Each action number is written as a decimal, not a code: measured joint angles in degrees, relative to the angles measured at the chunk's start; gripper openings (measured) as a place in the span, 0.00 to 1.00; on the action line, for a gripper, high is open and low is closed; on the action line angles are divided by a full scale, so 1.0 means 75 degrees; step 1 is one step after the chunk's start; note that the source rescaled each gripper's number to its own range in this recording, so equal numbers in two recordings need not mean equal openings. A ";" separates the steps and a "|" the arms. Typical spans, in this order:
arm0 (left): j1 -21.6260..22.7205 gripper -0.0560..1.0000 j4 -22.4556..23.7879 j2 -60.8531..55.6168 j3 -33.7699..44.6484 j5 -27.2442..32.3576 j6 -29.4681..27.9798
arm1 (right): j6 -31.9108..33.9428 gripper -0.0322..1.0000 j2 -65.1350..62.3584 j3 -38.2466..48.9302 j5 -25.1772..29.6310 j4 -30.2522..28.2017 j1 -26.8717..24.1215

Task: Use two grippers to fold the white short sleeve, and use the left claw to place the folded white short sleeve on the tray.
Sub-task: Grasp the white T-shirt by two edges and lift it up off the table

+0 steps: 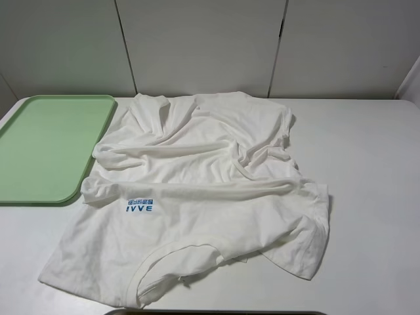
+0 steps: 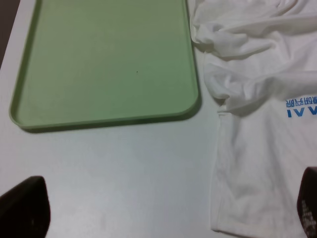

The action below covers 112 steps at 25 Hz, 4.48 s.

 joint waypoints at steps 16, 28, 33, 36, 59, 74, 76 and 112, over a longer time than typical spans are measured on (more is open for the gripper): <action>0.0000 1.00 0.0000 0.0000 0.0000 0.0000 0.0000 | 0.0000 1.00 0.0000 0.0000 0.0000 0.0014 0.0000; 0.0000 1.00 0.0000 0.0000 0.0000 0.0000 0.0000 | 0.0000 1.00 0.0000 0.0000 0.0000 -0.0031 0.0000; 0.0000 1.00 0.0000 0.0000 0.0000 -0.0005 0.0000 | 0.0000 1.00 0.0000 0.0000 0.0000 -0.0031 0.0000; 0.0000 1.00 0.0000 0.0000 0.0000 -0.0005 0.0000 | 0.0000 1.00 0.0000 0.0000 0.0000 -0.0023 0.0000; -0.0667 0.99 -0.0422 0.3845 -0.2518 -0.0221 0.0382 | -0.1754 1.00 0.4357 -0.2003 -0.0828 0.1344 0.0550; -0.4490 0.98 0.0181 0.7188 -0.2858 -0.0464 0.3127 | -0.4662 1.00 0.8300 -0.2934 -0.1634 0.1222 0.3765; -0.4630 0.98 0.0181 0.7482 -0.2858 -0.0467 0.3406 | -0.4992 1.00 0.8729 -0.2934 -0.1654 0.1204 0.4019; -0.4725 0.96 0.1475 1.3231 -0.2858 -0.4183 0.6414 | -0.6425 1.00 1.3005 -0.2939 -0.3290 -0.0384 0.4178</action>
